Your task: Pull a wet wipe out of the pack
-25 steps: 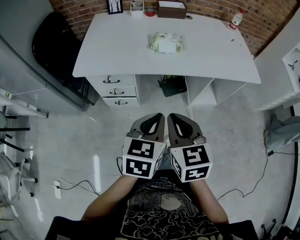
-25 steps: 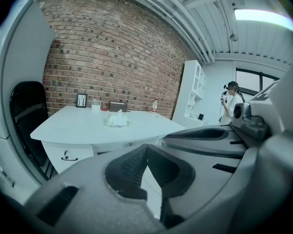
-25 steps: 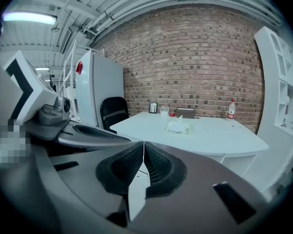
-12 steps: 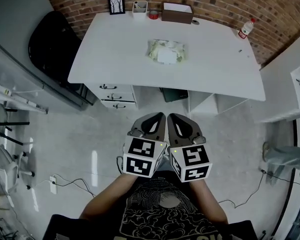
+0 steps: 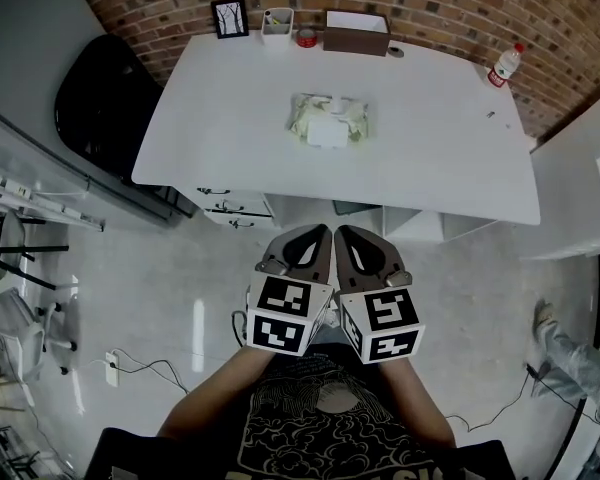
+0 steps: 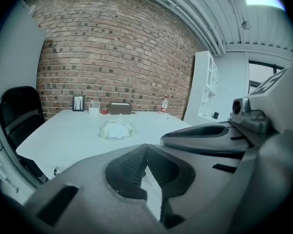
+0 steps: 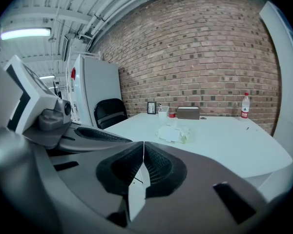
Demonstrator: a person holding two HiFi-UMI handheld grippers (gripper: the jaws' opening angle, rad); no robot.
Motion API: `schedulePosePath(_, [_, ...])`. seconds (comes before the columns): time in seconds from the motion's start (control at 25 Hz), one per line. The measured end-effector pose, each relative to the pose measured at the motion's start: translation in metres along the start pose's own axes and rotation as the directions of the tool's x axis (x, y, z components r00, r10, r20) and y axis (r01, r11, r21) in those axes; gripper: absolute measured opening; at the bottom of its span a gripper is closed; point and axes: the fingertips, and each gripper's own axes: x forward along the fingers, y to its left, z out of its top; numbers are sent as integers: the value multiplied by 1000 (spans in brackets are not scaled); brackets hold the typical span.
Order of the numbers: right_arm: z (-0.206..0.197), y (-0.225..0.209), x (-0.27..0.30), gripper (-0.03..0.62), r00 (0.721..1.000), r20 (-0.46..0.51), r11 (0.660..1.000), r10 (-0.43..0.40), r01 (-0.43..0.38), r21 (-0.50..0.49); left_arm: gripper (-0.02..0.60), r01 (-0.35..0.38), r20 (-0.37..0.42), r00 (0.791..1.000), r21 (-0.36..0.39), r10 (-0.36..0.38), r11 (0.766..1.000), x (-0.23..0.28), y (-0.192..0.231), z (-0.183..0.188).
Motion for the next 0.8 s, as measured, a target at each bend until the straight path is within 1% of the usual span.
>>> schedulePosePath(0.2, [8, -24, 11, 18, 999, 7, 999, 34, -34, -1, 12, -35, -7, 999, -8, 35, 999, 23, -2, 9])
schedulePosePath(0.44, [10, -41, 19, 18, 998, 7, 998, 59, -59, 8, 12, -66, -14, 998, -10, 66, 998, 39, 0, 16])
schedulePosePath(0.8, [14, -58, 26, 18, 998, 8, 998, 59, -59, 11, 12, -72, -12, 997, -8, 72, 997, 55, -1, 25])
